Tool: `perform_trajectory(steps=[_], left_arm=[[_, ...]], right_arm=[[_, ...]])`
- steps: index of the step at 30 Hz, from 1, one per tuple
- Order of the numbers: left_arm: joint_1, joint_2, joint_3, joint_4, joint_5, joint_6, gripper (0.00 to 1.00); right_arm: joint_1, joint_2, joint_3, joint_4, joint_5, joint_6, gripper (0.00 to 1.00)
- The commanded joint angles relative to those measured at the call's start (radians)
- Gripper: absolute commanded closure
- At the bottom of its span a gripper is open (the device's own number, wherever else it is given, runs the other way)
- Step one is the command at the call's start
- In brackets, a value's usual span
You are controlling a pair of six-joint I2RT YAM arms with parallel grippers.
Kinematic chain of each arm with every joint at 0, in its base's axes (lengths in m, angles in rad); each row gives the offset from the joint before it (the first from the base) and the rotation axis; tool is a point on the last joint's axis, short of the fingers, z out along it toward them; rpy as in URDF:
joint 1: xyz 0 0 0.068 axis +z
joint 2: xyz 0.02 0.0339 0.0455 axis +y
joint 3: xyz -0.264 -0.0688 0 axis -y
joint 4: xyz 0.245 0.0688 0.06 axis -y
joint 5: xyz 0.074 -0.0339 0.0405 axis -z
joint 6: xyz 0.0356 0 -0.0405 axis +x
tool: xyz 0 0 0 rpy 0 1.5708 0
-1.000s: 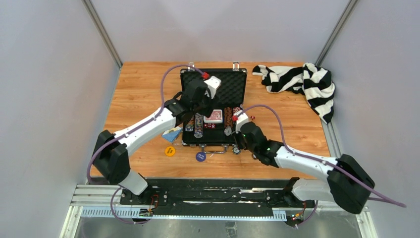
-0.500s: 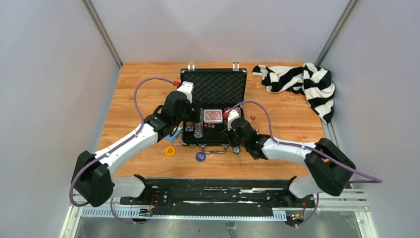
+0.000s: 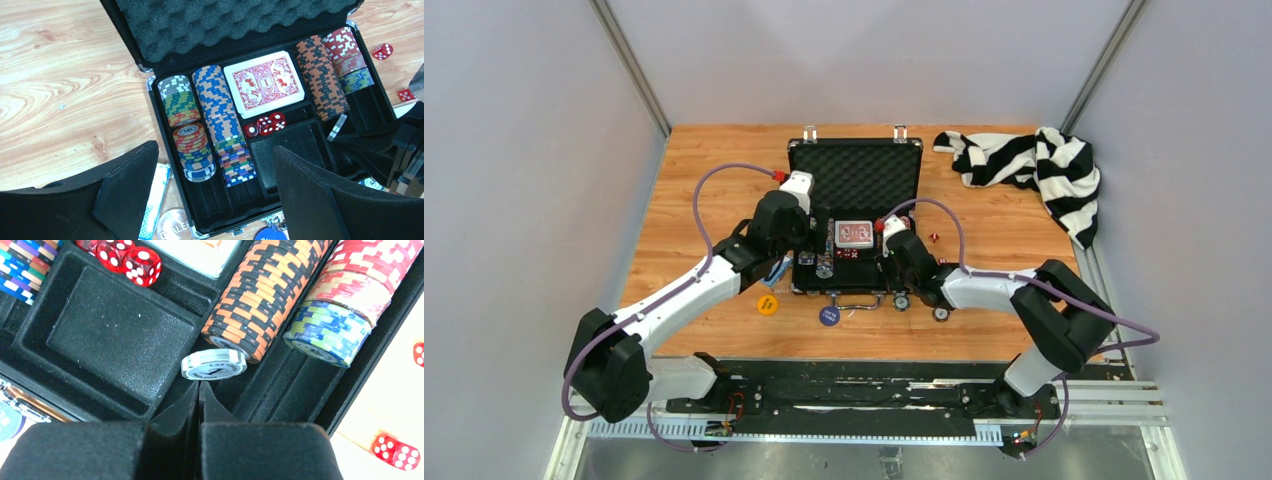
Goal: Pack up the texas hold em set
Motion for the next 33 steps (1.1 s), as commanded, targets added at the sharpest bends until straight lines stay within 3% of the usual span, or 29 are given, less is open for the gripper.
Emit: perform_trajectory(steps=[1, 9, 21, 23, 25, 27, 30, 33], left_arm=[[-0.002, -0.012, -0.004, 0.041, 0.01, -0.004, 0.11], [-0.002, -0.005, -0.006, 0.046, 0.027, -0.002, 0.11], [-0.002, -0.014, -0.014, 0.054, 0.041, -0.009, 0.11], [-0.001, -0.013, -0.017, 0.058, 0.045, -0.02, 0.11], [-0.002, -0.01, -0.022, 0.066, 0.059, -0.036, 0.1], [-0.002, -0.008, -0.03, 0.078, 0.071, -0.058, 0.1], [-0.002, -0.008, -0.043, 0.094, 0.082, -0.091, 0.08], [-0.002, -0.013, -0.058, 0.102, 0.083, -0.116, 0.07]], right_arm=[[-0.03, 0.035, 0.031, 0.025, -0.017, 0.012, 0.99], [-0.033, -0.01, 0.021, 0.015, -0.037, 0.016, 0.99], [-0.033, -0.313, -0.028, -0.118, -0.088, 0.023, 0.98], [-0.031, -0.378, -0.055, -0.153, -0.089, 0.028, 0.87], [-0.016, -0.452, -0.093, -0.201, -0.089, 0.026, 0.64], [0.031, -0.507, -0.125, -0.265, -0.029, 0.03, 0.49], [0.114, -0.559, -0.19, -0.319, 0.095, 0.088, 0.39], [0.17, -0.592, -0.285, -0.267, 0.196, 0.175, 0.3]])
